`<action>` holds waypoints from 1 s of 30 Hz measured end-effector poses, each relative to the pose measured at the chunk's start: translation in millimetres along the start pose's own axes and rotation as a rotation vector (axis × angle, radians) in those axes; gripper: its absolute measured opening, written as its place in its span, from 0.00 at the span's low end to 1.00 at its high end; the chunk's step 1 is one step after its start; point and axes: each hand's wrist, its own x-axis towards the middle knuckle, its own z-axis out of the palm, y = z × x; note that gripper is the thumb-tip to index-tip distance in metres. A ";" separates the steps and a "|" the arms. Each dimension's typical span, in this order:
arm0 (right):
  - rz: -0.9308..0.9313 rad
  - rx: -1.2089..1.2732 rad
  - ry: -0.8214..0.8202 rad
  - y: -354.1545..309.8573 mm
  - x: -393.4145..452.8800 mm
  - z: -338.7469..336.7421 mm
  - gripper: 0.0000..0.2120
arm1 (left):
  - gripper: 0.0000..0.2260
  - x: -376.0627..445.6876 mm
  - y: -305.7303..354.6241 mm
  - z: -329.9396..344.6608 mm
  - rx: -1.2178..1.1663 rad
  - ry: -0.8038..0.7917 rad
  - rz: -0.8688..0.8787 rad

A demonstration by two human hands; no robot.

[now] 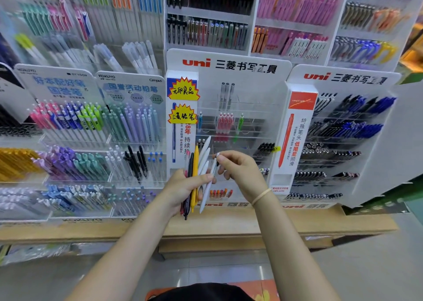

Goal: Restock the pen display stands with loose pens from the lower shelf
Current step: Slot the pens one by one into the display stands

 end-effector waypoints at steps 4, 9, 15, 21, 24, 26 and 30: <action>-0.106 0.068 0.104 -6.3 5.9 -6.2 0.04 | 0.21 11.7 -6.8 -4.2 -0.010 0.168 -0.055; -0.318 0.133 0.373 -25.4 18.9 -14.3 0.07 | 0.16 22.1 -5.5 -7.0 -0.067 0.284 -0.070; -0.388 -0.034 0.395 -16.3 45.6 -10.4 0.09 | 0.20 27.4 -0.4 -0.6 -0.148 0.257 -0.104; -0.353 -0.281 0.329 17.5 73.8 5.3 0.03 | 0.24 31.1 2.8 -3.8 -0.173 0.155 -0.090; -0.341 -0.396 0.283 27.7 81.8 9.2 0.04 | 0.19 31.5 1.0 -10.0 -0.186 0.107 -0.032; -0.326 -0.431 0.261 32.7 85.2 11.4 0.03 | 0.16 30.3 -0.3 -12.2 -0.185 0.085 -0.007; -0.269 -0.471 0.196 29.1 89.2 9.2 0.06 | 0.09 25.6 1.2 -15.8 -0.157 0.077 0.015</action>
